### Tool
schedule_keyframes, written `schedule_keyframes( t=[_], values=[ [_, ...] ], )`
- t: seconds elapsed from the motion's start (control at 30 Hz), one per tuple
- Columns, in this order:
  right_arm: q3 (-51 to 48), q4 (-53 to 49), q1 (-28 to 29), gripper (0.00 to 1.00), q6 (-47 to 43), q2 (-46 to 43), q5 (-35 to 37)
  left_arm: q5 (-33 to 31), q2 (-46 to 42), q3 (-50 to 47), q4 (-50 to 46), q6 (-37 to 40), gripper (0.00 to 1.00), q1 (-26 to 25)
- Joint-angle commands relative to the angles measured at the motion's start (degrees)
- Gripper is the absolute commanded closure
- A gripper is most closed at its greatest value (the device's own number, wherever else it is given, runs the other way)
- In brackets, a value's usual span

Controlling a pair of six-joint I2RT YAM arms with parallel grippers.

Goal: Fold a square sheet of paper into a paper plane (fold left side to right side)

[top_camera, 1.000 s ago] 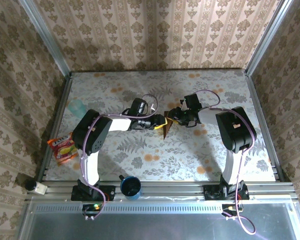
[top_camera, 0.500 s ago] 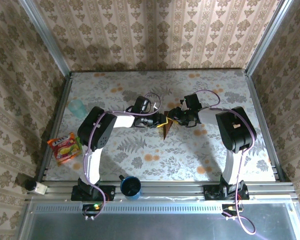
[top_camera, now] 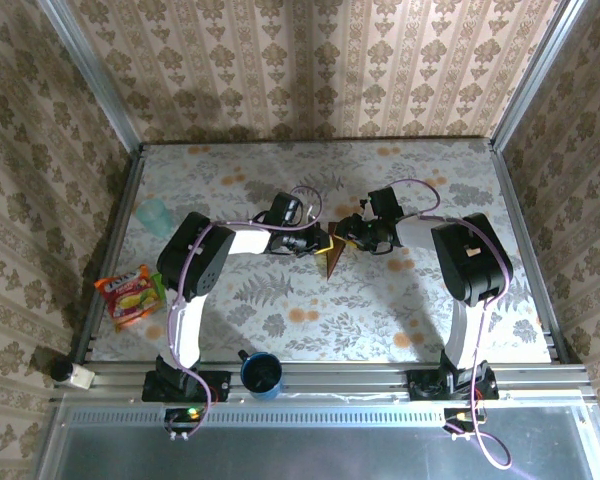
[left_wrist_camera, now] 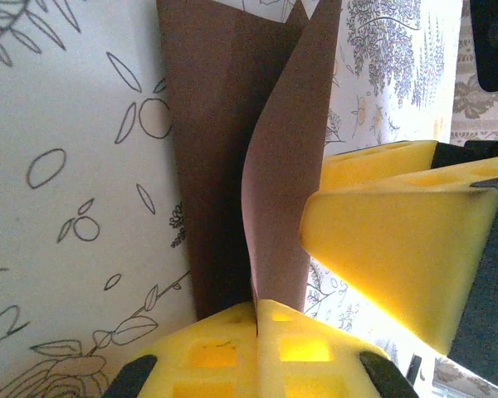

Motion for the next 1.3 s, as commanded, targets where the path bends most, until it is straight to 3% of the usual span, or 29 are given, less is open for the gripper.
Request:
schedule_keyframes(
  t=[0.0, 0.77, 1.27],
  values=[
    [-0.57, -5.21, 0.83, 0.58, -1.87, 2.51, 3.22, -0.99, 1.89, 1.51, -1.16, 1.56, 0.97, -0.37],
    [-2.11, 0.52, 0.01, 0.6, 1.98, -1.45, -1.13, -9.94, 3.5, -1.63, -8.11, 6.76, 1.0, -0.73],
    [-2.84, -2.21, -0.32, 0.6, 0.94, -3.49, -0.23, -11.84, 5.5, -0.58, -10.04, 7.89, 1.0, -0.92]
  ],
)
